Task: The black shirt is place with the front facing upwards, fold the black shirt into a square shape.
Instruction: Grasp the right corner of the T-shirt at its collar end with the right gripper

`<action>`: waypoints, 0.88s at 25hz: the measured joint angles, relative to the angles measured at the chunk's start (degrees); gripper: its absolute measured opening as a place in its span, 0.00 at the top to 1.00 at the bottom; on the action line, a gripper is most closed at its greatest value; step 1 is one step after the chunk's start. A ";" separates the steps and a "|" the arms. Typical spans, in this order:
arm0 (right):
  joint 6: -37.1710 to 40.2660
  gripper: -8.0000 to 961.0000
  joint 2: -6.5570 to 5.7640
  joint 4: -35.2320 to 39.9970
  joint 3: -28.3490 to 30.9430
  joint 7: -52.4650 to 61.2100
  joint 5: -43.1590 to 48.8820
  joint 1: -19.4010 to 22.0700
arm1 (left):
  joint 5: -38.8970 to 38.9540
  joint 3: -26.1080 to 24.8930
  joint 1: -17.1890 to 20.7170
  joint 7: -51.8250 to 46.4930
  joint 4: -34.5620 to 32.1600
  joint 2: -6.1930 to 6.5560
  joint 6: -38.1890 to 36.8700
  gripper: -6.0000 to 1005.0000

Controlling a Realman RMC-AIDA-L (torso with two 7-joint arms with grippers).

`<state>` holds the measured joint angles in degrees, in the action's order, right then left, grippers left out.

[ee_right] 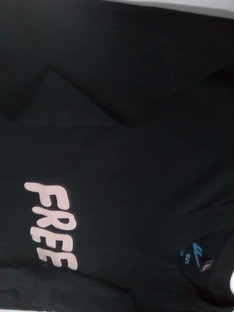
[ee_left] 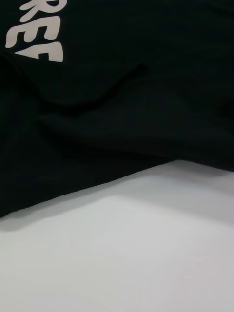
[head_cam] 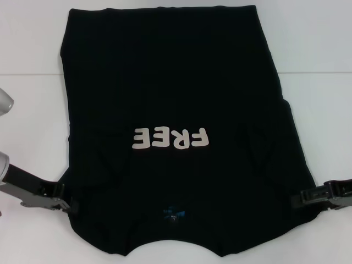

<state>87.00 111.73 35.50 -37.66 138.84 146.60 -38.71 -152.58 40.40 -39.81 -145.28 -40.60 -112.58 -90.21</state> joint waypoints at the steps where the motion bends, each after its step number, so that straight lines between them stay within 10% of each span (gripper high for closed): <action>1: -0.02 0.05 -0.04 0.00 0.00 0.02 0.01 0.09 | 0.00 0.01 0.00 0.01 0.01 0.00 -0.03 0.97; 22: 0.53 0.05 -0.11 -0.81 0.46 -0.44 -0.45 -0.40 | 0.00 -0.41 0.00 0.42 0.23 0.00 -0.22 0.97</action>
<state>87.53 111.62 34.70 -37.20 138.40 146.15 -39.11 -152.58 39.98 -39.81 -144.86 -40.38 -112.58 -90.42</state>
